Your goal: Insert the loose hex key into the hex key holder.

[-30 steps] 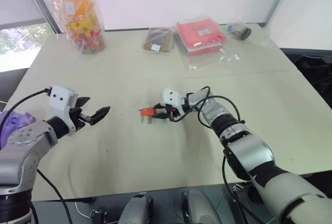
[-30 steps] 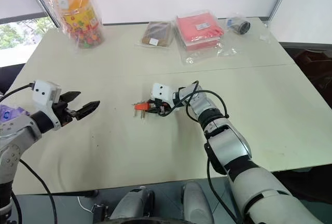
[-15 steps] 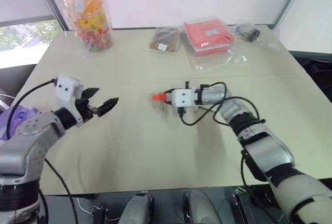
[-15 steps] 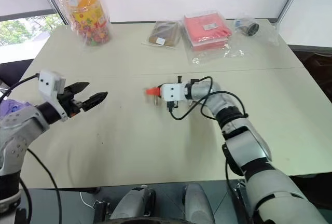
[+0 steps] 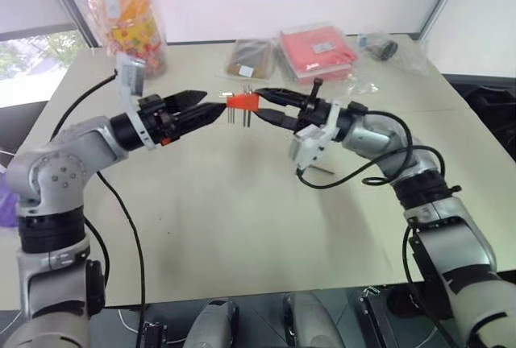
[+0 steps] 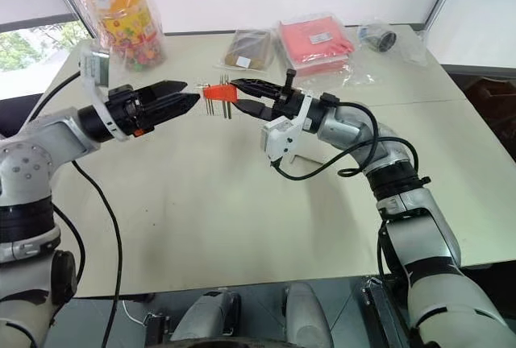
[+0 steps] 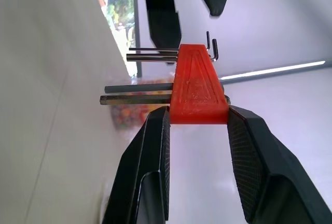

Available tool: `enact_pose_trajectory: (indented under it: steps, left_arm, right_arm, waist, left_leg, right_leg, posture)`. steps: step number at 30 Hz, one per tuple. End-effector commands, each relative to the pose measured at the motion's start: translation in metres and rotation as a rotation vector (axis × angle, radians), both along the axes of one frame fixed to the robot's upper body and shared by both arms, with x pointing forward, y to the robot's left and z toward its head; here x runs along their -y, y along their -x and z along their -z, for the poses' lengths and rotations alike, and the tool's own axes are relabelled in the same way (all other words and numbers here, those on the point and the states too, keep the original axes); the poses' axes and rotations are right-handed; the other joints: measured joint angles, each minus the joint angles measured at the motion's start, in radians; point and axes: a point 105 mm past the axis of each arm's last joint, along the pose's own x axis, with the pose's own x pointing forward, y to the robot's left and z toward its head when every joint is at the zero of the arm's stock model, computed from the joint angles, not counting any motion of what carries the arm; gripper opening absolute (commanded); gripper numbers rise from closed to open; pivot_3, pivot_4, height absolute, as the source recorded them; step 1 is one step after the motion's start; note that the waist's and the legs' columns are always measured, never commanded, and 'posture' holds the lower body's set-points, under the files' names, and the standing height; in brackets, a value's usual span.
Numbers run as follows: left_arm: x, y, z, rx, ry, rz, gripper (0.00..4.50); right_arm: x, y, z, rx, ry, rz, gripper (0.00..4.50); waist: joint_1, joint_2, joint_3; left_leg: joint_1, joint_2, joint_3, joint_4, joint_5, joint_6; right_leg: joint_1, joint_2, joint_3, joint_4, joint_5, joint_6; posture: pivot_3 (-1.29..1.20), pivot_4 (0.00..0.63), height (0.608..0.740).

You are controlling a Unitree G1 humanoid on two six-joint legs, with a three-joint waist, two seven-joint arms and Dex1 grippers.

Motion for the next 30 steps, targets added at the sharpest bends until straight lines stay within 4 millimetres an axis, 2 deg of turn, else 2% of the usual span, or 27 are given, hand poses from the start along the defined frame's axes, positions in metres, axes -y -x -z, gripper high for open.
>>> enact_pose_trajectory:
  steps: [1, 7, 24, 27, 30]
  left_arm:
    - [0.007, 0.004, -0.010, 0.033, -0.001, 0.056, 4.50]
    - [0.017, 0.008, -0.007, 0.023, -0.021, 0.117, 4.50]
    - [0.024, 0.007, -0.003, 0.053, -0.051, 0.141, 4.50]
    - [0.027, 0.005, -0.001, 0.066, -0.068, 0.141, 3.65]
    - [0.030, 0.004, 0.001, 0.068, -0.072, 0.145, 2.15]
  right_arm:
    - [0.000, 0.011, -0.013, 0.069, -0.024, -0.033, 1.01]
    - [-0.004, 0.017, -0.012, 0.078, -0.014, -0.056, 1.01]
    - [-0.008, 0.020, -0.007, 0.063, 0.022, -0.075, 1.01]
    - [-0.008, 0.020, -0.007, 0.059, 0.028, -0.075, 1.01]
    - [-0.008, 0.020, -0.007, 0.058, 0.031, -0.074, 1.01]
  waist:
    - [0.000, 0.000, 0.000]
    - [0.000, 0.000, 0.000]
    - [0.000, 0.000, 0.000]
    - [0.001, 0.000, 0.000]
    - [0.001, 0.000, 0.000]
  left_leg:
    - [0.000, 0.000, 0.000, 0.000, 0.000, 0.000]
    - [0.000, 0.000, 0.000, 0.000, 0.000, 0.000]
    - [0.000, 0.000, 0.000, 0.000, 0.000, 0.000]
    - [0.000, 0.000, 0.000, 0.000, 0.000, 0.000]
    - [0.000, 0.000, 0.000, 0.001, 0.000, 0.000]
  right_leg:
    - [0.000, 0.000, 0.000, 0.000, 0.000, 0.000]
    - [0.000, 0.000, 0.000, 0.000, 0.000, 0.000]
    - [0.000, 0.000, 0.000, 0.000, 0.000, 0.000]
    - [0.000, 0.000, 0.000, 0.000, 0.000, 0.000]
    - [0.000, 0.000, 0.000, 0.000, 0.000, 0.000]
  posture:
    - [0.00, 0.150, 0.740]
    - [0.00, 0.150, 0.740]
    - [0.00, 0.150, 0.740]
    - [0.00, 0.150, 0.740]
    - [0.00, 0.150, 0.740]
